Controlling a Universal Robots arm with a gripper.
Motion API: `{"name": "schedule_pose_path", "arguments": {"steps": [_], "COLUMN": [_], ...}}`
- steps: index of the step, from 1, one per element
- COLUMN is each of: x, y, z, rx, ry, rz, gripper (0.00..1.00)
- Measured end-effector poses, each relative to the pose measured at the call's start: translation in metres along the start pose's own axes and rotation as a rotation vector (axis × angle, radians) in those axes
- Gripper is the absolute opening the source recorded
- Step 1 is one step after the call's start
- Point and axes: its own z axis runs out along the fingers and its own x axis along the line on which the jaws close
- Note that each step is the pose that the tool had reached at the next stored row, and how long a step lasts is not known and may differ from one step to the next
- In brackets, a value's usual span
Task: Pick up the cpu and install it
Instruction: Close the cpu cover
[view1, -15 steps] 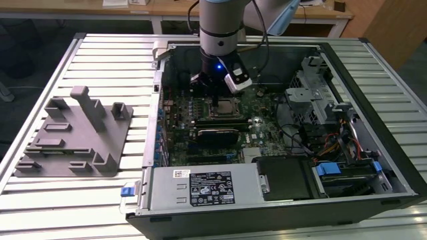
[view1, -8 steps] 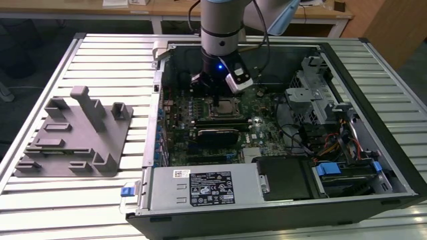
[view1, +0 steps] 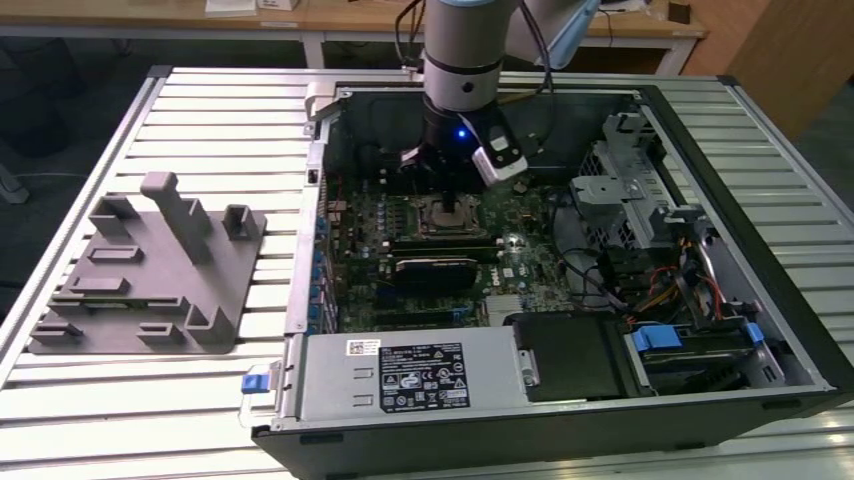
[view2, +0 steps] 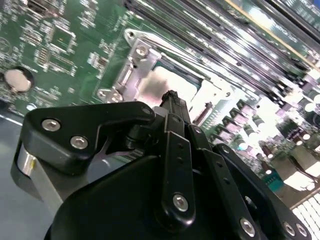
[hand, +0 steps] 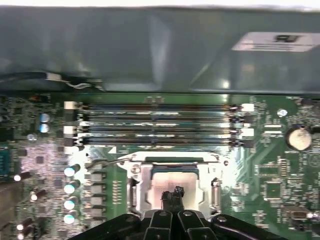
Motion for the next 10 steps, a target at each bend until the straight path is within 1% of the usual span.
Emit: {"name": "schedule_pose_path", "arguments": {"steps": [2,6,8,10], "x": [-0.0023,-0.0026,-0.0027,-0.0028], "y": [-0.0001,0.0002,0.0003,0.0003], "z": [-0.0005,-0.0108,-0.014,-0.0151], "rx": [0.0001,0.0,0.0,-0.0002], "ry": [0.0001,0.0002,0.0001,0.0001], "rz": [0.0,0.0,0.0,0.0], "gripper": [0.11,0.11,0.11,0.11]}}
